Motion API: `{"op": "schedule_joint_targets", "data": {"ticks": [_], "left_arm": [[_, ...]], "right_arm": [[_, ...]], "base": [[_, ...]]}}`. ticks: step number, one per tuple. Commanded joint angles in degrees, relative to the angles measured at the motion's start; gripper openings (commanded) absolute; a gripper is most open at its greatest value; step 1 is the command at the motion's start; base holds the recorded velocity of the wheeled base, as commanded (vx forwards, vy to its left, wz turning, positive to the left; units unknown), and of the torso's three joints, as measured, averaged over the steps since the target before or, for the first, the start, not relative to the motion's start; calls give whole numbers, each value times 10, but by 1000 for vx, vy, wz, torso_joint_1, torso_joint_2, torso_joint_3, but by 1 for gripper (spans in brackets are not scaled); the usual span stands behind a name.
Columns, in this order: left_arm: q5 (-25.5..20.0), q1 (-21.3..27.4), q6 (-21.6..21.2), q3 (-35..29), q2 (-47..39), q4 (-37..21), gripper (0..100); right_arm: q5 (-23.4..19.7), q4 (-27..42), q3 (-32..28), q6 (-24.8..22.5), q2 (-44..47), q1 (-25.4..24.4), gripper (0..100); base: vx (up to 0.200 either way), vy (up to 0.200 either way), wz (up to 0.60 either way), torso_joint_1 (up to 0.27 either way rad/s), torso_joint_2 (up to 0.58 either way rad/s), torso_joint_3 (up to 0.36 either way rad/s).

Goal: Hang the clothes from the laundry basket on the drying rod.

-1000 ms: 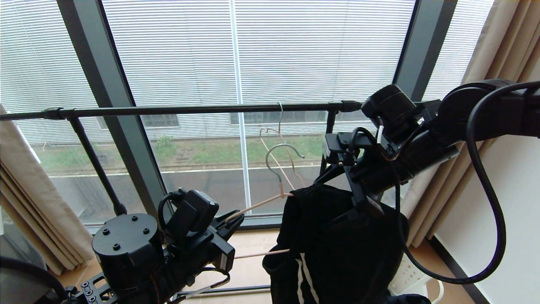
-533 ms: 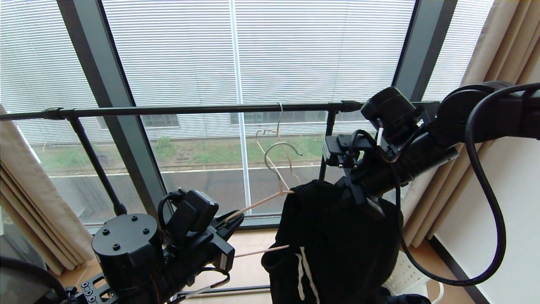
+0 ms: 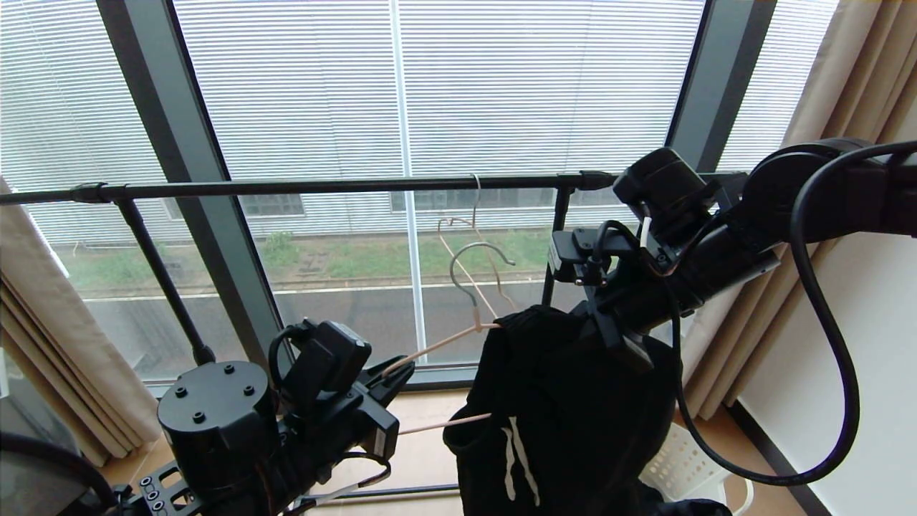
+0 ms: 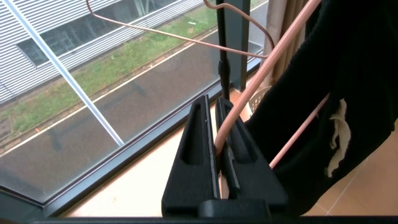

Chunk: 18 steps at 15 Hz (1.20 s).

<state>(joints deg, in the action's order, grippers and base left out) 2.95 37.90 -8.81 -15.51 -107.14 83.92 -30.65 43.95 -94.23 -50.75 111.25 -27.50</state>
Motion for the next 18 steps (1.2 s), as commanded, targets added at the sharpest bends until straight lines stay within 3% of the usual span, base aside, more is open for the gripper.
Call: {"op": "schedule_joint_targets", "data": {"ticks": [1, 9, 10, 12, 16, 18], "left_arm": [[0, -2, 1, -1, -3, 0, 0], [0, -9, -2, -2, -8, 0, 0], [0, -9, -2, -1, -9, 1, 100], [-23, -11, 2, 1, -11, 26, 100], [-28, -25, 4, 6, -17, 55, 100], [-67, -28, 7, 21, -17, 61, 100]], "right_arm": [[0, 0, 0, -1, -2, 0, 0], [0, -3, 5, -1, -2, 0, 0], [0, -3, 5, -1, -2, 0, 0], [0, -2, 5, -1, -3, 0, 0], [0, -2, 9, -1, -9, 0, 0], [1, -5, 17, -1, -10, 2, 0]], "base": [[0, 0, 0, 0, 0, 0], [0, 0, 0, 0, 0, 0], [0, 0, 0, 0, 0, 0], [0, 0, 0, 0, 0, 0], [0, 0, 0, 0, 0, 0], [0, 0, 0, 0, 0, 0]]}}
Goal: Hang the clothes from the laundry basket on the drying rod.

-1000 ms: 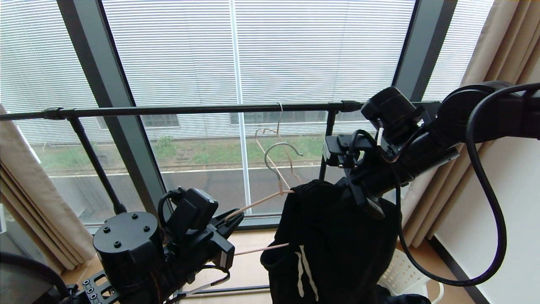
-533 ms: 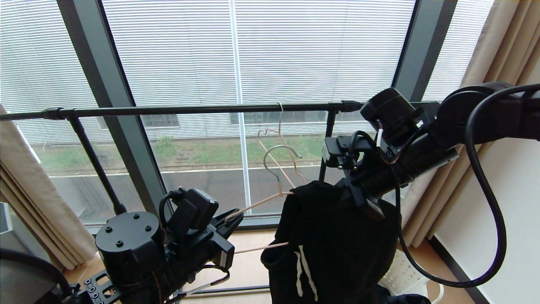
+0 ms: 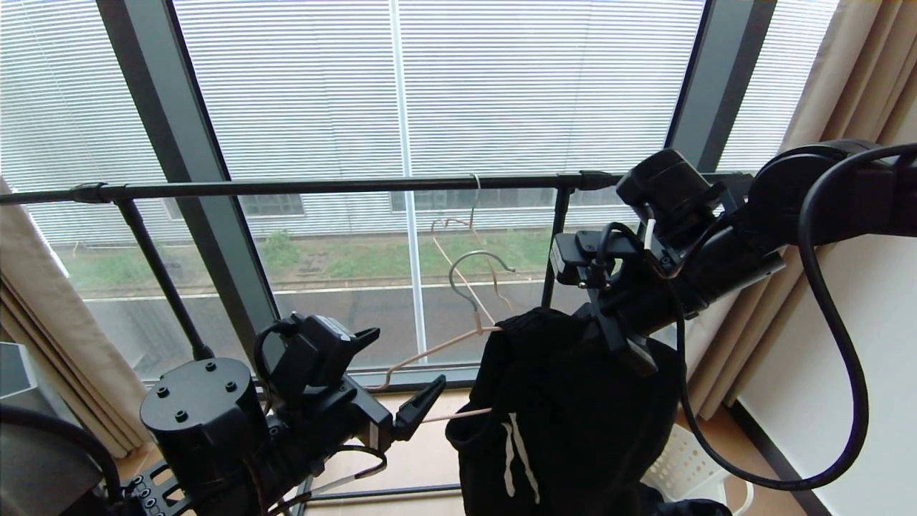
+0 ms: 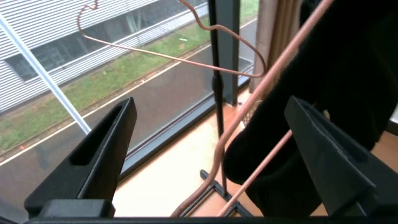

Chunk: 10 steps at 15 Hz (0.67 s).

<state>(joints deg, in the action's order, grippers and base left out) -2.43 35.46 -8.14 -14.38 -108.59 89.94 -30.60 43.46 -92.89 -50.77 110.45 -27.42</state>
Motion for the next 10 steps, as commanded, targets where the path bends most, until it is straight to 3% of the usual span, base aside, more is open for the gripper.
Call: {"op": "schedule_joint_targets", "data": {"ticks": [1, 4, 7, 10], "left_arm": [[-22, -10, 0, 16, -3, 1, 100], [-24, -22, 5, 15, 1, 1, 100], [-28, -35, 59, 6, 36, 1, 100], [-72, -69, 117, -2, 57, 1, 100]], "right_arm": [[-1, -1, 3, 1, -2, 4, 0], [-3, -1, 10, 1, -16, 19, 0], [-5, -2, 30, 1, -37, 33, 0], [-7, -3, 38, 1, -49, 46, 0]], "base": [[0, 0, 0, 0, 0, 0], [0, 0, 0, 0, 0, 0], [0, 0, 0, 0, 0, 0], [0, 0, 0, 0, 0, 0]]}}
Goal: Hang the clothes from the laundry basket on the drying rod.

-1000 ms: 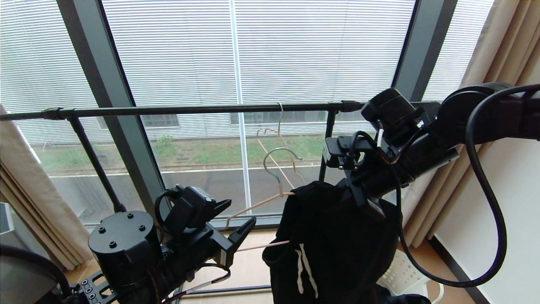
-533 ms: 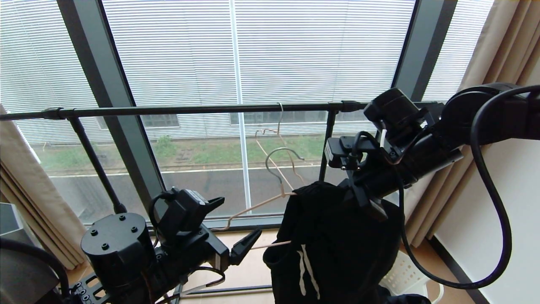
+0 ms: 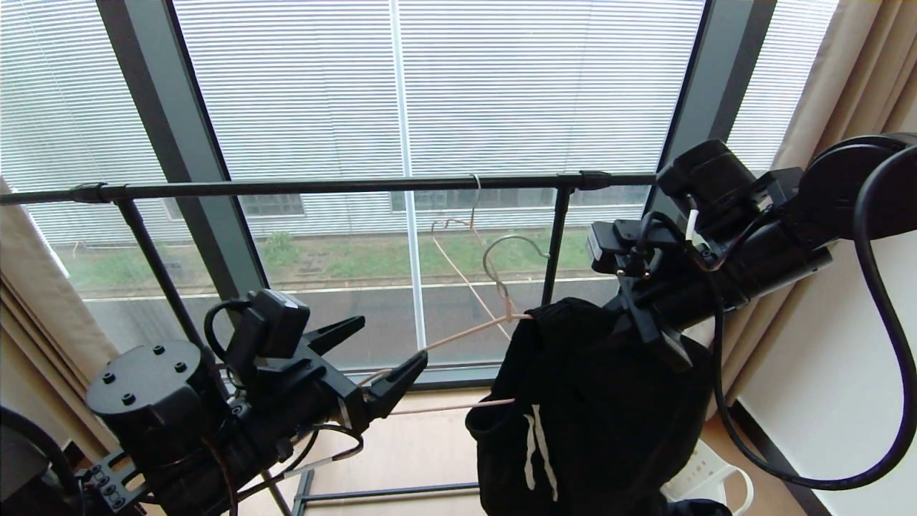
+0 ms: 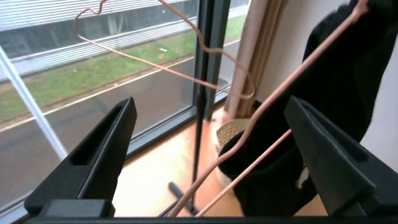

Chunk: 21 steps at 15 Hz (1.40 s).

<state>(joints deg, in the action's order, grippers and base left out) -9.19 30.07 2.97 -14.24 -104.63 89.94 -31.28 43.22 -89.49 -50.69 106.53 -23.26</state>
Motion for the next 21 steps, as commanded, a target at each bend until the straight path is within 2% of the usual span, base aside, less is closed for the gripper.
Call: {"op": "schedule_joint_targets", "data": {"ticks": [1, 3, 4, 5, 7, 10, 12, 16, 21], "left_arm": [[-41, -56, 34, -11, 25, 1, 100], [-80, -99, 80, -31, 36, 1, 100], [-97, -116, 121, -52, 45, -15, 100], [-107, -127, 150, -69, 45, -59, 100], [-124, -143, 191, -99, 42, -110, 100], [-210, -170, 234, -101, 38, -120, 100], [-231, -186, 261, -106, 30, -120, 100], [-253, -188, 270, -109, -4, -122, 100], [-289, -176, 270, -93, -39, -122, 100]], "right_arm": [[-11, -1, 16, 0, -18, 8, 0], [-23, -31, 38, 1, -23, 23, 0], [-33, -68, 59, 2, -33, 30, 0], [-56, -95, 79, 3, -43, 44, 0], [-92, -119, 117, 3, -70, 52, 0], [-103, -181, 183, 0, -111, 53, 0], [-122, -241, 230, 1, -135, 53, 0], [-164, -261, 259, 0, -162, 53, 0], [-215, -270, 250, 2, -163, 54, 0]], "base": [[0, 0, 0, 0, 0, 0], [0, 0, 0, 0, 0, 0], [0, 0, 0, 0, 0, 0], [0, 0, 0, 0, 0, 0], [0, 0, 0, 0, 0, 0], [0, 0, 0, 0, 0, 0], [0, 0, 0, 0, 0, 0], [0, 0, 0, 0, 0, 0], [0, 0, 0, 0, 0, 0]]}}
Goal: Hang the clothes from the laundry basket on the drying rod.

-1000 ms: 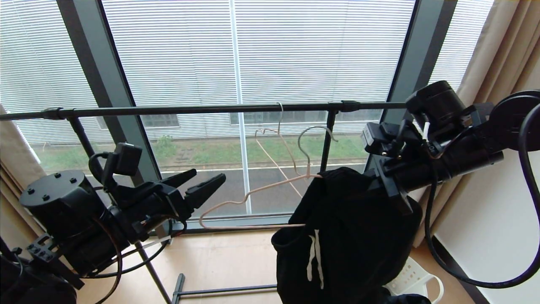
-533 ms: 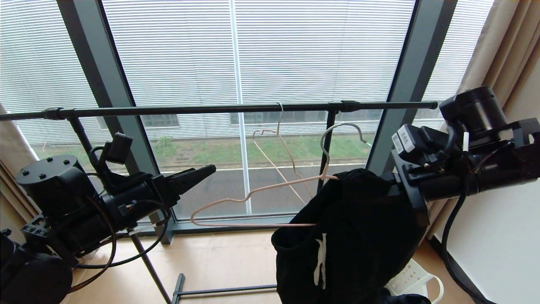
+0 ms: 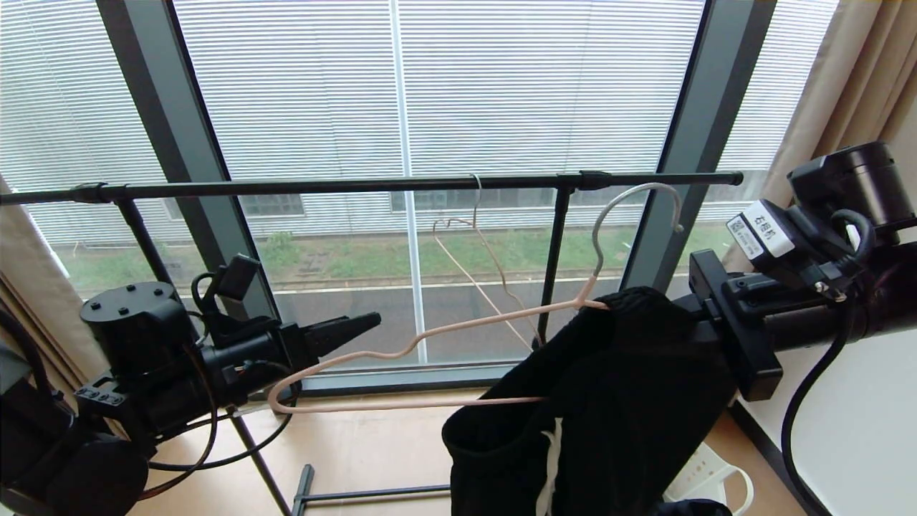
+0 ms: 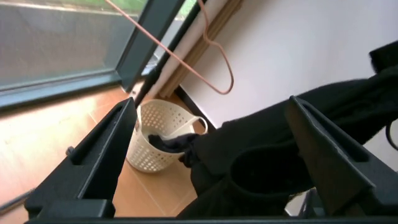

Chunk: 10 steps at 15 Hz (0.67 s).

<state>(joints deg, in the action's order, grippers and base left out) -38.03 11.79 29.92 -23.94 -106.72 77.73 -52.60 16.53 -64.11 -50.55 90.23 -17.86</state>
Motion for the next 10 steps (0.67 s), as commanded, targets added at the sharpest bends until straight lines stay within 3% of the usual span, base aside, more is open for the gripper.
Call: {"op": "schedule_joint_targets", "data": {"ticks": [1, 10], "left_arm": [[-1, 9, 0, 7, -26, 1, 100], [-1, 90, -37, 52, -48, 2, 100]], "right_arm": [[-3, -9, -5, 1, 1, -1, 0], [-28, -11, -44, 16, 19, -2, 0]], "base": [[0, 0, 0, 0, 0, 0], [0, 0, 0, 0, 0, 0]]}}
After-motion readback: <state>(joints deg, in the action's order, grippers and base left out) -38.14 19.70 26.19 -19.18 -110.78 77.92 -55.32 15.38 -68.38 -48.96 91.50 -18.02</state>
